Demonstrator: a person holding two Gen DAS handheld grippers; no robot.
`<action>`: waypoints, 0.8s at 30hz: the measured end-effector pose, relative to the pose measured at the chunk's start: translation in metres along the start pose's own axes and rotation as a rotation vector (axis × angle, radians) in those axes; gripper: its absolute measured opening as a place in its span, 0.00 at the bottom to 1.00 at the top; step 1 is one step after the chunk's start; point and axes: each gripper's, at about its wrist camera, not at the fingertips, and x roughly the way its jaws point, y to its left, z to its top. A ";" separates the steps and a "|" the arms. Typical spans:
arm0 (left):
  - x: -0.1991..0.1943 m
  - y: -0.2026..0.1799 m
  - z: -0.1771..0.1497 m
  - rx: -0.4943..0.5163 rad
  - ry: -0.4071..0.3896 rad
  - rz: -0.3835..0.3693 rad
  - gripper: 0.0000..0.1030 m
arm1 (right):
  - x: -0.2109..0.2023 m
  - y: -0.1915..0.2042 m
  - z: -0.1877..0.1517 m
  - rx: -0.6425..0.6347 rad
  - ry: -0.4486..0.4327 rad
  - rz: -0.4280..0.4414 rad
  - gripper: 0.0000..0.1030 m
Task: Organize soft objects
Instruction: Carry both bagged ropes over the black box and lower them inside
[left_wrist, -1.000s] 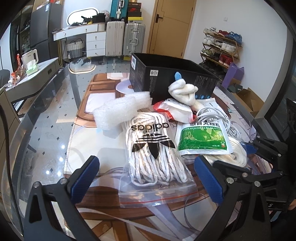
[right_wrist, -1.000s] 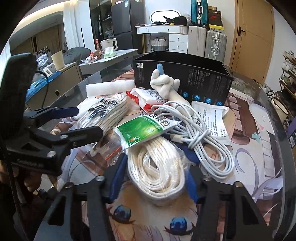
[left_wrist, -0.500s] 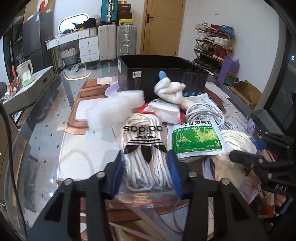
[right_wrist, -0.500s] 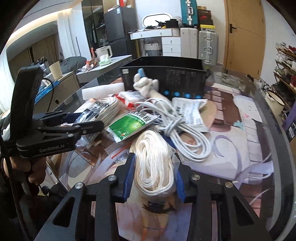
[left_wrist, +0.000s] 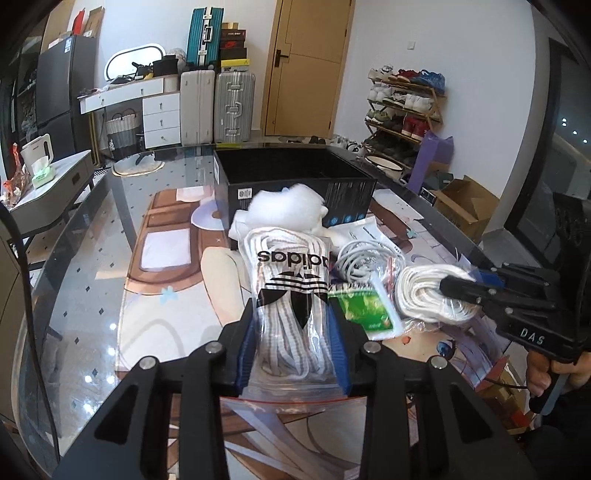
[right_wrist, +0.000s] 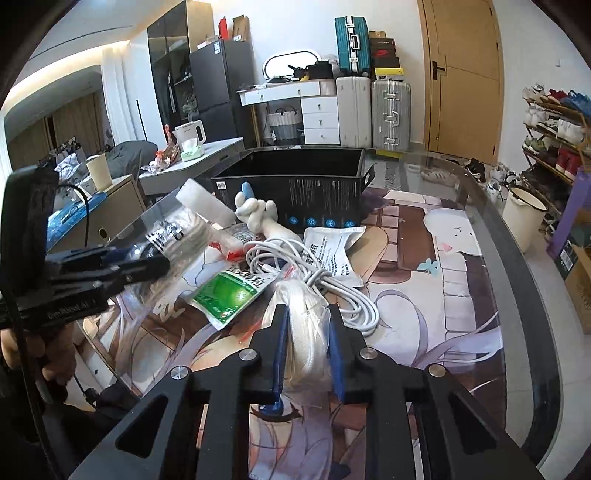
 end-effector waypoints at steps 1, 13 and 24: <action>0.000 0.000 -0.001 0.000 -0.002 -0.001 0.32 | 0.000 0.000 -0.001 -0.004 0.004 0.007 0.19; -0.012 0.002 0.004 -0.019 -0.036 -0.025 0.32 | 0.012 0.003 -0.008 -0.033 0.039 0.054 0.20; -0.030 -0.005 0.011 -0.005 -0.080 -0.041 0.32 | -0.021 -0.002 0.006 -0.027 -0.064 0.034 0.16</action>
